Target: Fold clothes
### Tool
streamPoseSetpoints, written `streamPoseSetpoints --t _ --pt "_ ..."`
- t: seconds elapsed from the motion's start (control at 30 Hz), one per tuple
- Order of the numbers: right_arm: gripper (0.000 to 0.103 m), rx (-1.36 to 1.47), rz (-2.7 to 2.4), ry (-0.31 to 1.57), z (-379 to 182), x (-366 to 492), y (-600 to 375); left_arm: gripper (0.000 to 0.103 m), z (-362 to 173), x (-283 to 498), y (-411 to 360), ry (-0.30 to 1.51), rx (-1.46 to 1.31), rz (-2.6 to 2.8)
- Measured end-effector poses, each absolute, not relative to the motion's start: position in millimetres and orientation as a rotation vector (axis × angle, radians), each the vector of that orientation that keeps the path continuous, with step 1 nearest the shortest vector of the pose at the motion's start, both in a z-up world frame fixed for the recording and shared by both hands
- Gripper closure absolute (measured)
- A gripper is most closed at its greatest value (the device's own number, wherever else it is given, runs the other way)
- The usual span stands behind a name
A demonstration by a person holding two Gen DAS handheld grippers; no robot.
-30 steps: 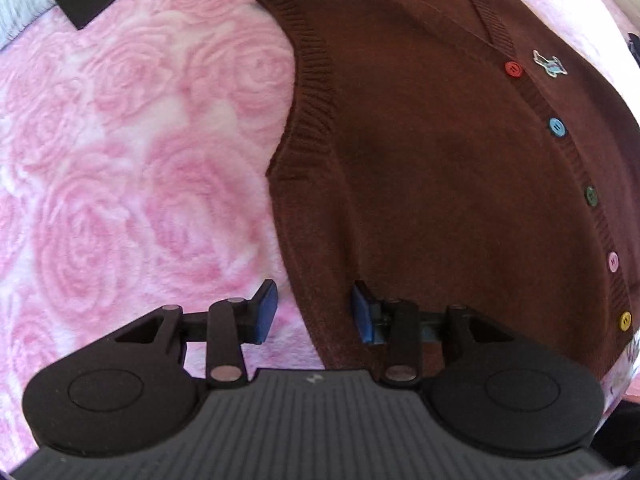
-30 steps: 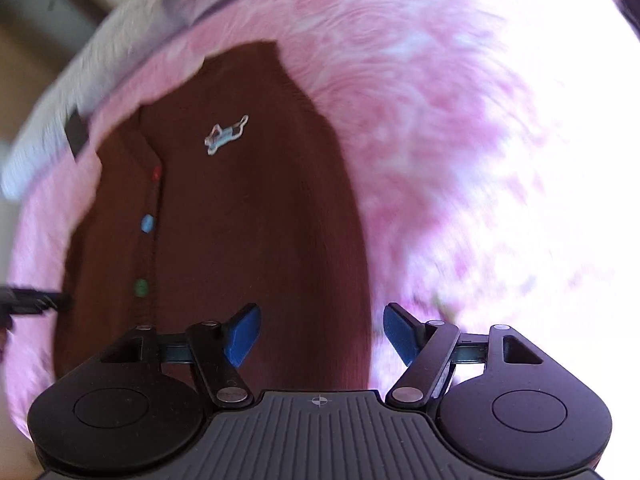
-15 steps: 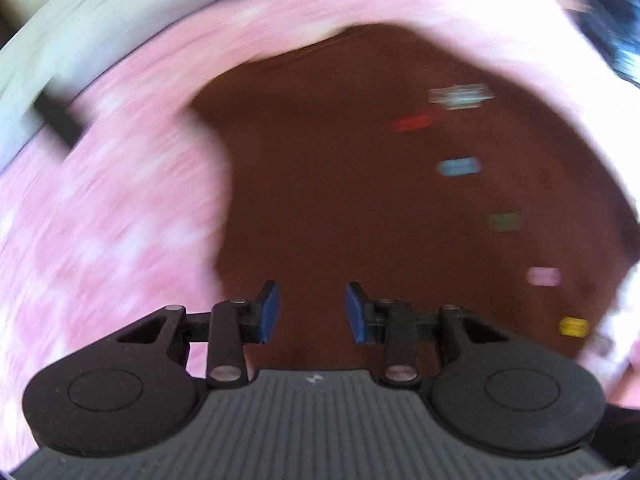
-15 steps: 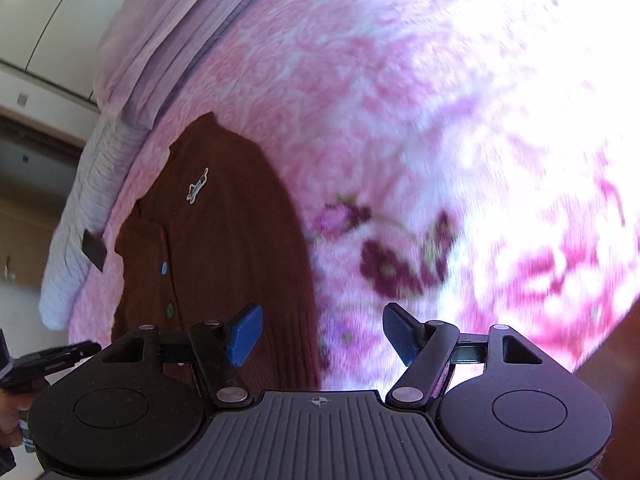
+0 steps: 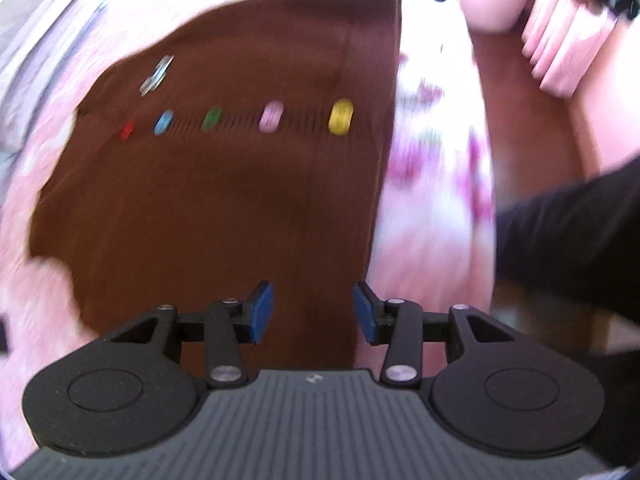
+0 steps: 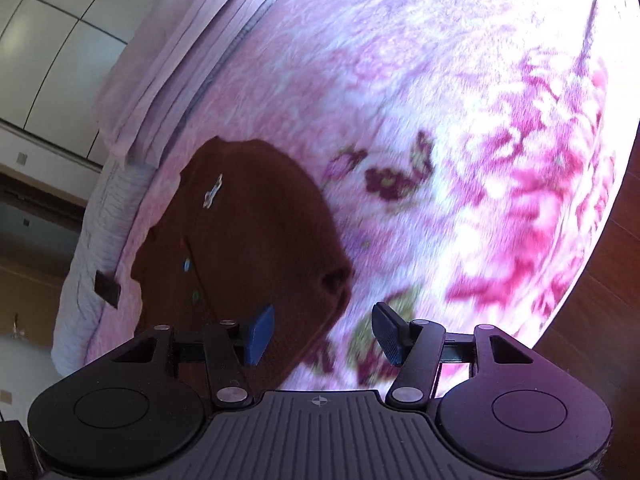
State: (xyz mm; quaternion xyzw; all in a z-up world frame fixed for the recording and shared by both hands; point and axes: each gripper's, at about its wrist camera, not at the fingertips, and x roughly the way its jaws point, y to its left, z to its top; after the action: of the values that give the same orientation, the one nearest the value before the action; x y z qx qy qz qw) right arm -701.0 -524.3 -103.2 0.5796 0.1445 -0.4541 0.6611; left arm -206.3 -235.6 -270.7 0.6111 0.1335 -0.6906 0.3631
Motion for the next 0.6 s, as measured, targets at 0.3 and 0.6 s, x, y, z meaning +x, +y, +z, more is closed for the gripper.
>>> streamPoseSetpoints --t 0.3,0.6 --pt "0.044 1.244 -0.961 0.445 -108 -631 -509 0.058 -289 -156 -213 0.462 1.426 -1.686" --pt "0.044 1.178 -1.058 0.541 -114 -616 -523 0.079 -298 -88 -262 0.996 0.970 -1.388"
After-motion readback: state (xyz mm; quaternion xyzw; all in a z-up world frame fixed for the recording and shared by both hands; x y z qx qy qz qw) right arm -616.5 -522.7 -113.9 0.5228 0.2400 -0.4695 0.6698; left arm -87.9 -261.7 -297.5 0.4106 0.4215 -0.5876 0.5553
